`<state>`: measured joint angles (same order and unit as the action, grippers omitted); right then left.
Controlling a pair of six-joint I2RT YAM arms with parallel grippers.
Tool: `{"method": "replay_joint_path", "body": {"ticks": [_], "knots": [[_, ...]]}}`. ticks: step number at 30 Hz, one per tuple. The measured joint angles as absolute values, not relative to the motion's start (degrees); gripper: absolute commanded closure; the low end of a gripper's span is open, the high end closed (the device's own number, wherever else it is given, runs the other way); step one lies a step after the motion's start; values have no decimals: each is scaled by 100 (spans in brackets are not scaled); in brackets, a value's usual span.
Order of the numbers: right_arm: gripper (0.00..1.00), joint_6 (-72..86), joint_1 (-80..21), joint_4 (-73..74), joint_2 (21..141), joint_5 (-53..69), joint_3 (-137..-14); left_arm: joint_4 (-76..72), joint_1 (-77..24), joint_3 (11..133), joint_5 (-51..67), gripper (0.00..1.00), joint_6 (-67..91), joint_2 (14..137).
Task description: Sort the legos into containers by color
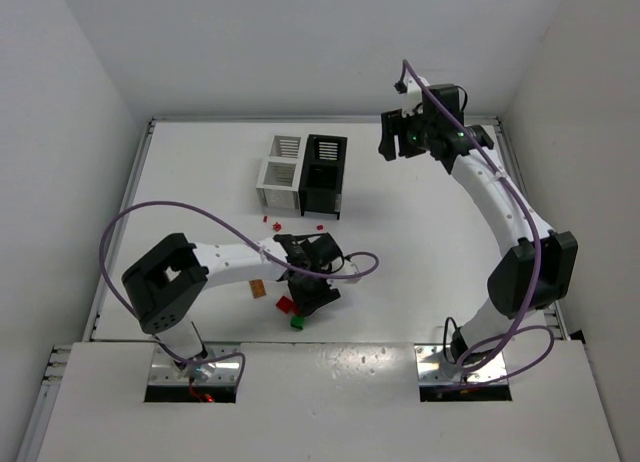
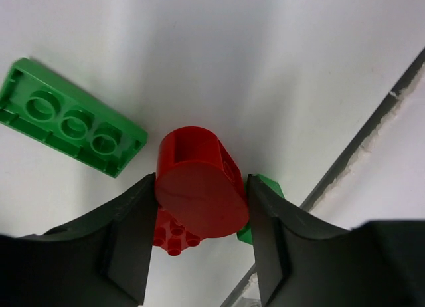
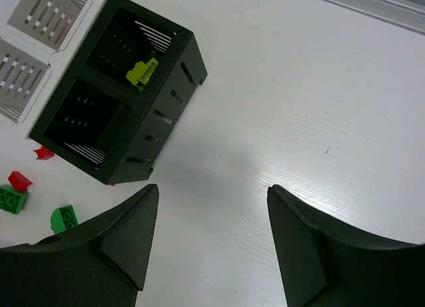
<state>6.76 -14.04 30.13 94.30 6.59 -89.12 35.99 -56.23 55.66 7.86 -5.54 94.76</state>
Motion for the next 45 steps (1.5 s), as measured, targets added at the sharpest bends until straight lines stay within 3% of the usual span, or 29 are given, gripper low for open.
{"method": "replay_joint_path", "body": {"ticks": [9, 13, 17, 25, 33, 39, 43, 45], "knots": [[33, 685, -1396, 3011, 9430, 666, -8912, 3634, -5564, 5666, 797, 76, -714, 9070], [34, 696, -1396, 2995, 9393, 676, -8842, 3782, -5109, 6147, 897, 76, -672, 8342], [39, 718, -1396, 2941, 9367, 939, -8663, 3583, -4158, 7544, 823, 76, -506, 8123], [51, 740, -1452, 2766, 9367, 1966, -8086, 2755, -2646, 9500, 489, 78, -202, 8938], [51, 611, -1688, 2683, 9378, 2788, -7655, 2528, -1927, 10685, 578, 78, 261, 11192], [51, 349, -2027, 2718, 9386, 2950, -7426, 2547, -1717, 10978, 705, 78, 550, 11987], [51, 145, -2233, 2777, 9483, 2956, -7415, 2536, -1675, 11030, 703, 71, 631, 12064], [51, 64, -2316, 2832, 9544, 2930, -7415, 2504, -1667, 11050, 698, 58, 650, 12064]]}}
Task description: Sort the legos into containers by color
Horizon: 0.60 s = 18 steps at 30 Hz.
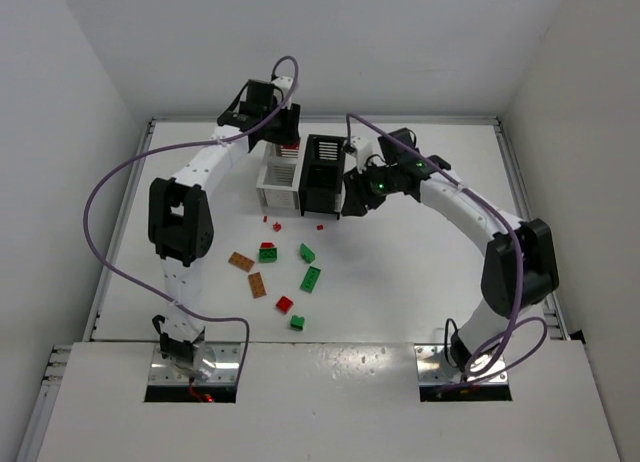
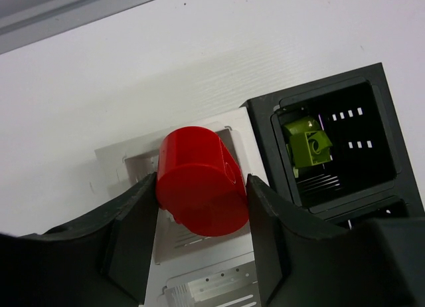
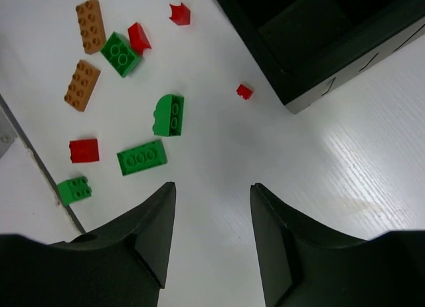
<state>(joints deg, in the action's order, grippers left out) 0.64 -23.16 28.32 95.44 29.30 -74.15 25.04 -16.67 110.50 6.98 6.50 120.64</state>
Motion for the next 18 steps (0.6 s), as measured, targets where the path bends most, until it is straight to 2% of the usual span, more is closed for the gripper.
{"method": "replay_joint_path", "body": {"ticks": [2, 3, 6, 15, 17, 18], "knots": [[51, -40, -2425, 2895, 9592, 2851, -7415, 2484, -1651, 11063, 701, 44, 655, 12064], [51, -86, -2477, 2904, 9603, 2799, -7415, 2475, -1651, 11063, 701, 34, 655, 12064], [51, -187, -2744, 2873, 9640, 2571, -7415, 2464, -1629, 11063, 720, 24, 663, 12064], [51, -263, -3918, 2617, 10036, 2196, -7417, 2556, -1214, 11063, 882, 23, 679, 11885], [51, -274, -4147, 2565, 10193, 2086, -7443, 2644, -1002, 11059, 921, 20, 701, 11644], [51, -281, -4268, 2585, 10322, 2023, -7502, 2676, -849, 11028, 972, 13, 716, 11445]]}}
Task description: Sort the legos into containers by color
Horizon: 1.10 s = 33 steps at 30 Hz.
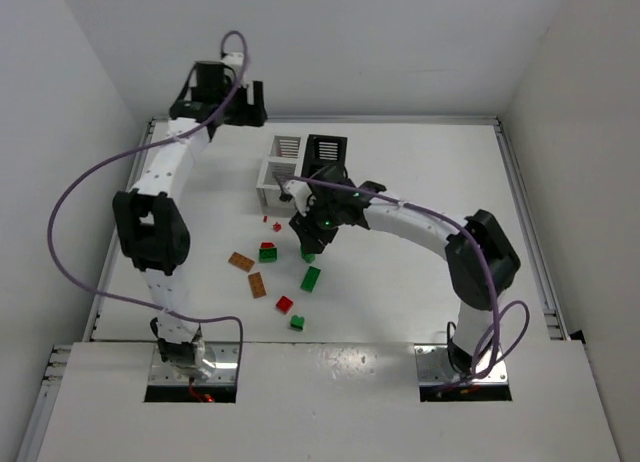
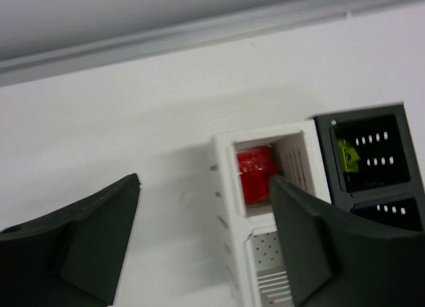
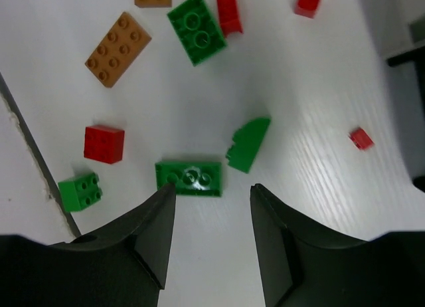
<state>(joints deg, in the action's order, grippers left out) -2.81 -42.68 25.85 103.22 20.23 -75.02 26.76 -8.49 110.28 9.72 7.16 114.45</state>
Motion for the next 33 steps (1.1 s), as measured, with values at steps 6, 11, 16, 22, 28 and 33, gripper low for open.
{"method": "replay_joint_path", "body": {"ticks": [6, 11, 16, 22, 28, 33], "knots": [[52, -259, -4818, 2755, 11325, 1839, -8261, 2714, 375, 10379, 1052, 0, 757, 9692], [49, -231, -5264, 2875, 11448, 1710, -8287, 2692, 1354, 9233, 1125, 0, 786, 8302], [47, -128, -5817, 3006, 11633, 1599, -8427, 2794, 1719, 8580, 1280, 0, 827, 7911], [44, 34, -6346, 3181, 11697, 1313, -8427, 3017, 2088, 8294, 1474, 0, 845, 7911], [38, 283, -6460, 3192, 11883, 816, -8427, 3059, 2257, 8217, 1577, 0, 910, 7749], [35, 397, -6460, 3201, 12055, 541, -8425, 3035, 2259, 8149, 1645, 0, 921, 7553]]}}
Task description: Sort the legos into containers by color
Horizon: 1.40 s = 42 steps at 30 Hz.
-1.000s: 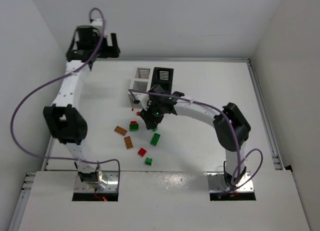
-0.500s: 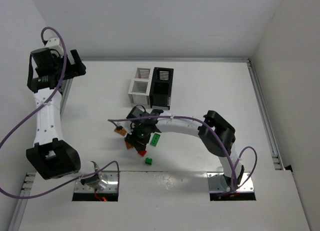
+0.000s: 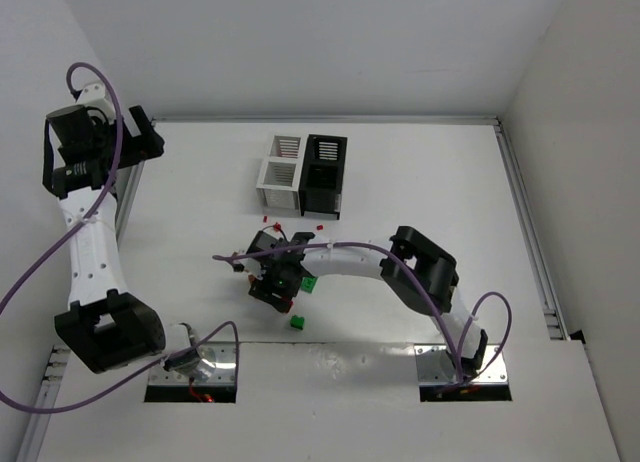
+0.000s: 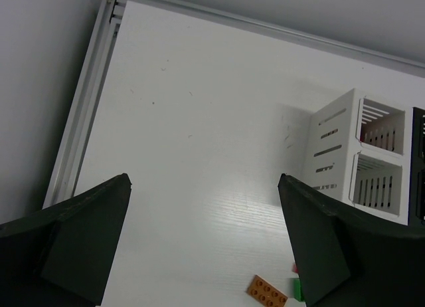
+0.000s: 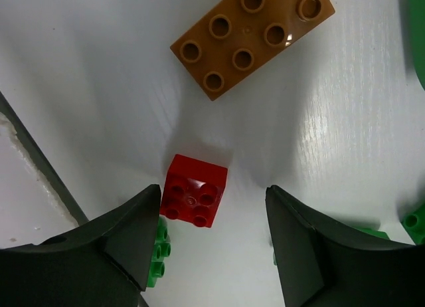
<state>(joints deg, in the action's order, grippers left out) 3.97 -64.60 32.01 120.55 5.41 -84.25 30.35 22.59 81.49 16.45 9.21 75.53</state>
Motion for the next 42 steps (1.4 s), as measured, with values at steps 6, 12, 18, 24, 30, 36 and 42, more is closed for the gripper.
{"method": "replay_joint_path", "body": {"ticks": [6, 12, 18, 24, 30, 36, 42], "knots": [[57, 436, -6460, 3205, 12130, 515, -8427, 2991, 2259, 8027, 1758, 0, 954, 7533], [96, 349, -6451, 3277, 12175, 454, -8523, 2777, 2259, 7867, 1896, 0, 987, 7535], [100, 86, -6152, 3632, 12189, 123, -9574, 2534, 2259, 7465, 2171, 0, 972, 7537], [100, -202, -5212, 3811, 12278, -209, -11688, 2279, 2069, 7199, 2169, 0, 969, 7566], [100, -368, -4239, 3382, 12781, -543, -13517, 2069, 1317, 6834, 1708, 0, 967, 7564], [98, -235, -3750, 2956, 13294, -478, -13561, 1957, 742, 6471, 1382, 0, 967, 7546], [97, 154, -3426, 2738, 13622, 40, -13402, 1909, 467, 6154, 1251, 0, 845, 7347]]}}
